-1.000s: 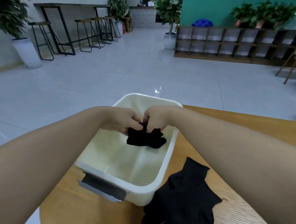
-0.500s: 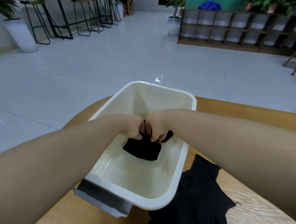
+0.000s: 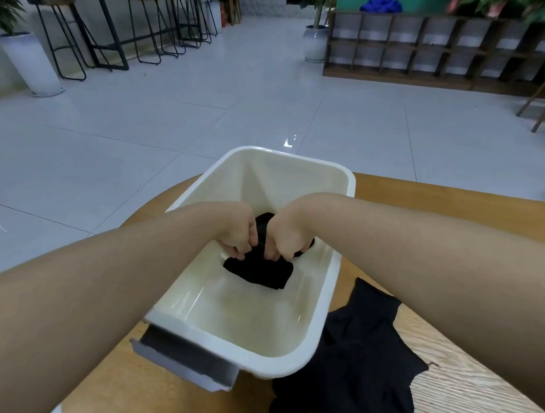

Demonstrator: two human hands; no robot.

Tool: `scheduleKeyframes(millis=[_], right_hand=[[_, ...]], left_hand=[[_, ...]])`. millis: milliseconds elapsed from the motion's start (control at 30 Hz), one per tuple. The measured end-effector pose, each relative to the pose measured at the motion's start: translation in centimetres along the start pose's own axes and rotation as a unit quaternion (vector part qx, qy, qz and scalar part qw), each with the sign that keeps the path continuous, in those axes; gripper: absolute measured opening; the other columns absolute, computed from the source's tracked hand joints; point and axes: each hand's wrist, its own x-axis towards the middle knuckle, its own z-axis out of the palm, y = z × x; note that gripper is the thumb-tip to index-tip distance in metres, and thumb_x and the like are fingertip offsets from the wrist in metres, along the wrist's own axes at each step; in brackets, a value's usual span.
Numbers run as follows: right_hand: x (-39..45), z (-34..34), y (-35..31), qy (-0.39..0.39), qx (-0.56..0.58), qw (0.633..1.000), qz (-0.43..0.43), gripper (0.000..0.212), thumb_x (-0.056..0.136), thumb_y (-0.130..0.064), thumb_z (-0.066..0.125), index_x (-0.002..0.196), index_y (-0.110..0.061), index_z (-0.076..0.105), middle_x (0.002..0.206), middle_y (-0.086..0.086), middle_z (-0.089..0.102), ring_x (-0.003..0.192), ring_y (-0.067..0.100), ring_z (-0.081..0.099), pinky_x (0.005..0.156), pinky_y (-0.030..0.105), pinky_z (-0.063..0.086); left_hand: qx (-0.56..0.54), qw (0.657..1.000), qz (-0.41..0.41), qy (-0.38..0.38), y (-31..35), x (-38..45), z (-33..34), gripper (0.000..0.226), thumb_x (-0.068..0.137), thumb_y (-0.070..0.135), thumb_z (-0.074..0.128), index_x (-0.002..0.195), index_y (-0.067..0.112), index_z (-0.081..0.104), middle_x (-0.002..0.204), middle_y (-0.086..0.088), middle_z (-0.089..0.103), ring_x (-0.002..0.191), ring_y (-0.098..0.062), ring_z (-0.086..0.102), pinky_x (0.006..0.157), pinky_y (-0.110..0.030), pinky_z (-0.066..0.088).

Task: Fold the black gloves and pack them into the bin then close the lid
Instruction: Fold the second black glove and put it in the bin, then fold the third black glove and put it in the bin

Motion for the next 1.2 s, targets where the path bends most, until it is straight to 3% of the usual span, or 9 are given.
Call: scheduleKeyframes(millis=[100, 167, 233, 433, 567, 833, 933, 1033, 1200], right_hand=[[-1.5, 0.1, -0.5, 0.022, -0.02, 0.999, -0.012, 0.044, 0.096, -0.004, 0.038, 0.14, -0.005, 0.043, 0.144, 0.012, 0.047, 0.093, 0.018, 0.058, 0.071, 0.004, 0.047], [-2.5, 0.2, -0.6, 0.041, -0.045, 0.998, -0.018, 0.043, 0.097, -0.007, 0.038, 0.139, -0.007, 0.046, 0.143, 0.011, 0.048, 0.12, 0.026, 0.052, 0.101, 0.023, 0.041], [-3.8, 0.5, -0.7, 0.074, -0.061, 0.995, -0.03, 0.042, 0.096, -0.008, 0.04, 0.137, -0.009, 0.048, 0.14, 0.01, 0.051, 0.126, 0.028, 0.047, 0.107, 0.033, 0.036], [-6.2, 0.2, -0.3, 0.204, -0.081, 0.976, -0.005, 0.022, 0.09, 0.001, 0.04, 0.086, -0.006, 0.061, 0.076, 0.005, 0.054, 0.069, 0.023, 0.048, 0.056, 0.024, 0.036], [-9.8, 1.3, 0.8, 0.286, 0.002, 0.958, 0.002, 0.035, 0.09, -0.006, 0.041, 0.118, -0.004, 0.064, 0.116, 0.014, 0.067, 0.105, 0.031, 0.062, 0.088, 0.038, 0.054], [-15.0, 8.7, 5.2, 0.491, 0.118, 0.863, -0.03, 0.014, 0.092, -0.016, 0.045, 0.101, -0.01, 0.054, 0.098, 0.002, 0.054, 0.084, 0.02, 0.053, 0.072, 0.033, 0.049], [-14.7, 11.5, 7.3, 0.496, 0.138, 0.857, -0.009, 0.012, 0.092, -0.013, 0.045, 0.102, -0.009, 0.049, 0.096, 0.001, 0.046, 0.076, 0.02, 0.046, 0.064, 0.029, 0.04], [-13.4, 14.1, 8.8, 0.485, 0.168, 0.858, 0.0, 0.016, 0.091, -0.008, 0.043, 0.106, -0.009, 0.048, 0.1, 0.001, 0.044, 0.074, 0.018, 0.043, 0.063, 0.028, 0.037], [-10.5, 17.7, 10.2, 0.378, 0.134, 0.914, -0.057, 0.044, 0.088, -0.002, 0.039, 0.131, -0.011, 0.042, 0.132, 0.007, 0.048, 0.122, 0.024, 0.045, 0.099, 0.035, 0.039]], left_hand=[[0.006, 1.0, 0.008, -0.024, 0.1, -1.6, -0.4, 0.036, 0.083, -0.005, 0.058, 0.116, 0.009, 0.061, 0.101, -0.006, 0.065, 0.106, -0.024, 0.063, 0.08, -0.027, 0.055], [0.008, 0.999, 0.014, -0.034, 0.2, -2.5, -0.4, 0.042, 0.084, -0.001, 0.054, 0.122, 0.017, 0.06, 0.117, -0.006, 0.063, 0.111, -0.02, 0.058, 0.084, -0.027, 0.053], [0.003, 0.999, 0.025, -0.027, 0.7, -3.7, -0.2, 0.038, 0.086, 0.006, 0.049, 0.118, 0.022, 0.061, 0.117, -0.005, 0.062, 0.103, -0.017, 0.059, 0.085, -0.028, 0.053], [0.036, 0.997, 0.026, 0.07, 2.8, -7.4, -1.1, 0.03, 0.089, 0.015, 0.044, 0.112, 0.014, 0.064, 0.115, -0.009, 0.065, 0.097, -0.024, 0.067, 0.065, -0.027, 0.05], [0.072, 0.968, 0.039, 0.236, 5.6, -10.6, -0.7, 0.025, 0.091, 0.021, 0.046, 0.104, 0.01, 0.064, 0.109, -0.01, 0.068, 0.096, -0.028, 0.065, 0.07, -0.029, 0.045], [0.146, 0.88, 0.153, 0.425, 10.8, -14.6, 4.3, 0.021, 0.092, 0.017, 0.04, 0.097, 0.013, 0.06, 0.093, -0.004, 0.066, 0.082, -0.024, 0.062, 0.066, -0.036, 0.049], [0.247, 0.833, 0.198, 0.454, 12.0, -14.6, 6.4, 0.01, 0.088, 0.018, 0.05, 0.092, 0.013, 0.057, 0.082, -0.002, 0.059, 0.072, -0.022, 0.055, 0.053, -0.03, 0.036], [0.399, 0.76, 0.216, 0.465, 12.7, -14.7, 8.4, 0.032, 0.047, 0.009, 0.076, 0.055, 0.015, 0.046, 0.049, 0.001, 0.039, 0.043, -0.019, 0.035, 0.045, -0.023, 0.015], [0.429, 0.754, 0.268, 0.419, 13.6, -13.0, 12.6, 0.018, 0.039, 0.003, 0.056, 0.052, 0.015, 0.055, 0.051, 0.0, 0.055, 0.047, -0.019, 0.054, 0.045, -0.024, 0.035]])
